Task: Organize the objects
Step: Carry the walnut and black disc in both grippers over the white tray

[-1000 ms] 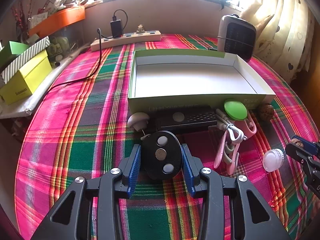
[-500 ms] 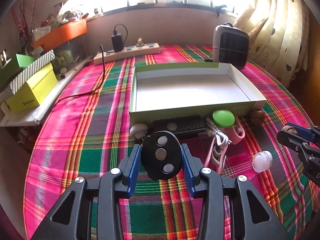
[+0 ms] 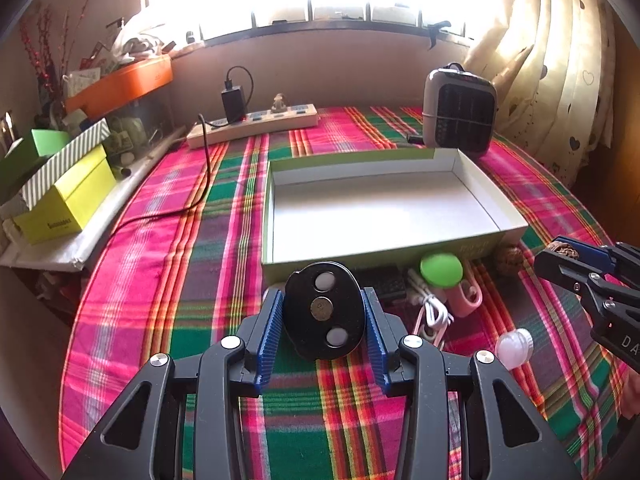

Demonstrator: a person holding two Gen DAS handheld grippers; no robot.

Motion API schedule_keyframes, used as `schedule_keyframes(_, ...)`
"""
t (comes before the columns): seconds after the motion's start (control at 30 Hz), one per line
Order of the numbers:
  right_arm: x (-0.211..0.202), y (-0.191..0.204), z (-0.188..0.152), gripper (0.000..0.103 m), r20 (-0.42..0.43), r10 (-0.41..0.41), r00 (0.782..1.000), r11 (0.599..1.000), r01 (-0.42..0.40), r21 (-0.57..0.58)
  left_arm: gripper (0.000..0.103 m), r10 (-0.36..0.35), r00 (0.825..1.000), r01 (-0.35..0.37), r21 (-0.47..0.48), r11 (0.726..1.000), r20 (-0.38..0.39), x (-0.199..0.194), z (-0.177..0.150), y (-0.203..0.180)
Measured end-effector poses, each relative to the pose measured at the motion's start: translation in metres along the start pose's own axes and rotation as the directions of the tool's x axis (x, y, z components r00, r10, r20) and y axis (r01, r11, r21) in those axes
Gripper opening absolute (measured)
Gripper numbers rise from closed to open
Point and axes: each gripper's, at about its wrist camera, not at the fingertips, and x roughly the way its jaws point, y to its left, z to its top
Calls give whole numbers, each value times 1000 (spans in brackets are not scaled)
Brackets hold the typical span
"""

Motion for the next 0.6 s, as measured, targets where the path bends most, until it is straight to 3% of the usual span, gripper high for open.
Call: schedule_keyframes(0.6,15,6,52,32,38,20,999,999,-18,-50,37,-44,999,44,-4,999,16,15,47,5)
